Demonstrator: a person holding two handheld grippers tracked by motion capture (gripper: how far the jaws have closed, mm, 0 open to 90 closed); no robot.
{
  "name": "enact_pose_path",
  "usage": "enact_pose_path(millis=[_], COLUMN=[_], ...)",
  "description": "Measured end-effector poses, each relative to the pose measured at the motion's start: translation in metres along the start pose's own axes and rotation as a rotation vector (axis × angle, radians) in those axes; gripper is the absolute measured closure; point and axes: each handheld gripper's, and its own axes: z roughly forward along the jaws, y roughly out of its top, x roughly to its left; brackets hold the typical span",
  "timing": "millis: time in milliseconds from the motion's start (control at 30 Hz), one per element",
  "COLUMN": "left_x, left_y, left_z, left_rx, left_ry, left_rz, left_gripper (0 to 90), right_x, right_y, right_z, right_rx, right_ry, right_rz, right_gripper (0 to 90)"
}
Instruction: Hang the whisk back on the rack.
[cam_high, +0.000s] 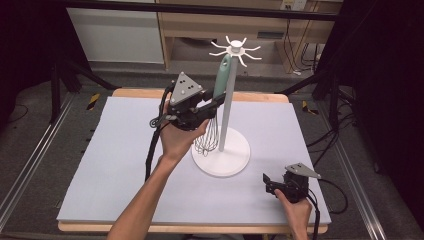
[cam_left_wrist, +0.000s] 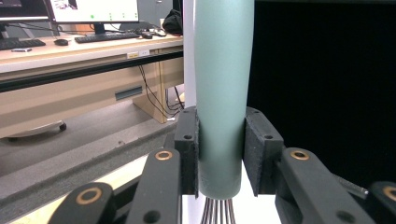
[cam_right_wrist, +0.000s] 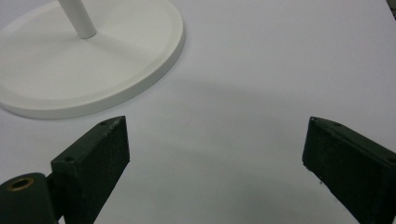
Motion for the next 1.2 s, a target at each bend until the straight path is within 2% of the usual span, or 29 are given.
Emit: enact_pose_path(millis=[733, 1200], left_x=[-0.001, -0.001], left_y=[-0.005, -0.006], left_z=[0.012, 0.015], left_rx=[-0.013, -0.022], left_ry=[0.02, 0.037], left_rz=[0.004, 0.03], left_gripper=[68.4, 68.3], right_x=[0.0, 0.0], right_y=[0.0, 0.0], right_z=[0.0, 0.0], right_rx=[0.0, 0.002], right_ry=[0.002, 0.007], right_rz=[0.0, 0.005], right_gripper=[7.8, 7.8])
